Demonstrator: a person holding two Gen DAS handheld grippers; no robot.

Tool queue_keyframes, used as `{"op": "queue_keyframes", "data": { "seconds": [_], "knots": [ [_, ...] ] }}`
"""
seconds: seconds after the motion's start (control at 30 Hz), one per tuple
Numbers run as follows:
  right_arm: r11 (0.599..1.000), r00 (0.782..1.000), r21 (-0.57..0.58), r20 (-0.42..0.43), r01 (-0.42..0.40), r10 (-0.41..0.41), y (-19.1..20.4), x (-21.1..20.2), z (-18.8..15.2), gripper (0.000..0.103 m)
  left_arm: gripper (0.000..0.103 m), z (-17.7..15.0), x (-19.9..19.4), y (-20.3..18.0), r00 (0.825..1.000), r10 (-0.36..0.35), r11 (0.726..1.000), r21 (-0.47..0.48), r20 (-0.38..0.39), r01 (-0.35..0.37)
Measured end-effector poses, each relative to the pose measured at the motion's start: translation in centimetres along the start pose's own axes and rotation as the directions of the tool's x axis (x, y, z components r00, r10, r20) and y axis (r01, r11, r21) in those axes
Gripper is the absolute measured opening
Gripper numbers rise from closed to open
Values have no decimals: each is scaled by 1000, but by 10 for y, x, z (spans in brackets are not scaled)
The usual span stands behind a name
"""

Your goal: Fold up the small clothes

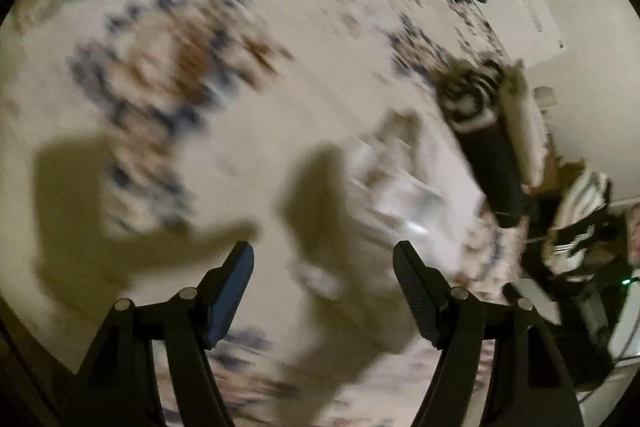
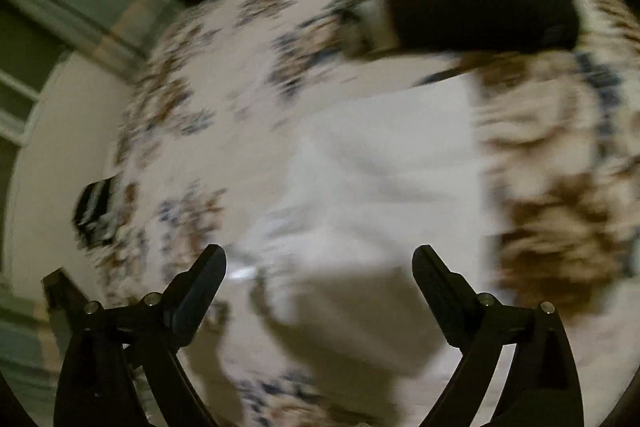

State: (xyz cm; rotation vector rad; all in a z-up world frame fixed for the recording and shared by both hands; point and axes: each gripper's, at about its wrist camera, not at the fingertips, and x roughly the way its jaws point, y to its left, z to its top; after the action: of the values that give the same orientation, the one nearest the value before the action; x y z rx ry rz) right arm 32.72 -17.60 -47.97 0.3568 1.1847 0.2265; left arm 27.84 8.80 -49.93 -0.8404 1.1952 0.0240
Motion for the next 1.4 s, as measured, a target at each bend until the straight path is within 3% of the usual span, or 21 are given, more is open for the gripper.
{"op": "queue_keyframes", "data": {
  "seconds": [0.07, 0.13, 0.2, 0.33, 0.43, 0.47, 0.53, 0.63, 0.73, 0.9, 0.97, 1.0, 1.03, 1.07, 1.1, 1.2, 1.27, 1.4],
  "knots": [
    [997, 997, -16, -8, 79, -79, -23, -11, 10, 96, 70, -11, 23, -23, 1000, -18, 999, -29, -12, 18],
    [994, 995, -27, -15, 102, -102, -42, -12, 21, 96, 70, -17, 46, -38, 1000, -19, 997, -71, -16, 18],
    [992, 992, -41, -34, 122, -123, -61, -7, 31, 96, 70, -24, 69, -40, 999, 41, 992, -121, -31, -45],
    [994, 989, -48, -108, 94, -99, -95, 7, 44, 96, 71, -56, 69, 13, 985, 164, 965, -196, -51, -171],
    [995, 987, -82, -150, 54, -65, -109, 28, 58, 96, 70, -89, 50, 66, 962, 256, 906, -325, -92, -272],
    [995, 986, -90, -157, 41, -55, -112, 33, 63, 96, 70, -98, 43, 76, 967, 241, 883, -394, -83, -254],
    [995, 984, -102, -178, 0, -18, -117, 49, 77, 96, 70, -107, 36, 73, 980, 196, 868, -459, -36, -190],
    [990, 973, -109, -224, -88, 62, -119, 75, 97, 96, 70, -106, 50, 36, 997, 66, 896, -441, 40, -42],
    [977, 946, -98, -284, -191, 156, -118, 104, 116, 96, 70, -97, 89, -1, 997, -57, 898, -434, 59, 77],
    [951, 887, -28, -369, -309, 277, -119, 152, 136, 96, 71, -83, 111, -16, 993, 39, 883, -469, 111, 18],
    [940, 867, 11, -383, -342, 320, -119, 166, 140, 96, 65, -83, 106, -20, 986, 55, 893, -449, 155, 20],
    [937, 867, 24, -372, -348, 331, -120, 167, 141, 90, 47, -84, 102, -22, 983, 68, 902, -431, 173, 13],
    [933, 870, 36, -349, -359, 348, -122, 166, 142, 59, 28, -84, 98, -24, 979, 81, 915, -403, 185, 1],
    [937, 877, 41, -341, -346, 339, -123, 166, 142, 37, 23, -82, 93, -25, 978, 86, 930, -368, 189, -10],
    [938, 883, 54, -323, -342, 341, -126, 162, 139, 23, 15, -78, 89, -24, 979, 81, 940, -342, 185, -13],
    [938, 900, 68, -265, -341, 346, -131, 143, 126, 18, 9, -61, 83, -25, 984, 79, 970, -241, 162, -38],
    [936, 908, 115, -230, -332, 350, -141, 125, 111, 18, 9, -47, 73, -28, 984, 88, 990, -126, 158, -68],
    [915, 922, 269, -164, -300, 350, -180, 70, 51, 17, 9, -22, 53, -36, 993, 53, 992, 111, 103, -64]
  ]
}}
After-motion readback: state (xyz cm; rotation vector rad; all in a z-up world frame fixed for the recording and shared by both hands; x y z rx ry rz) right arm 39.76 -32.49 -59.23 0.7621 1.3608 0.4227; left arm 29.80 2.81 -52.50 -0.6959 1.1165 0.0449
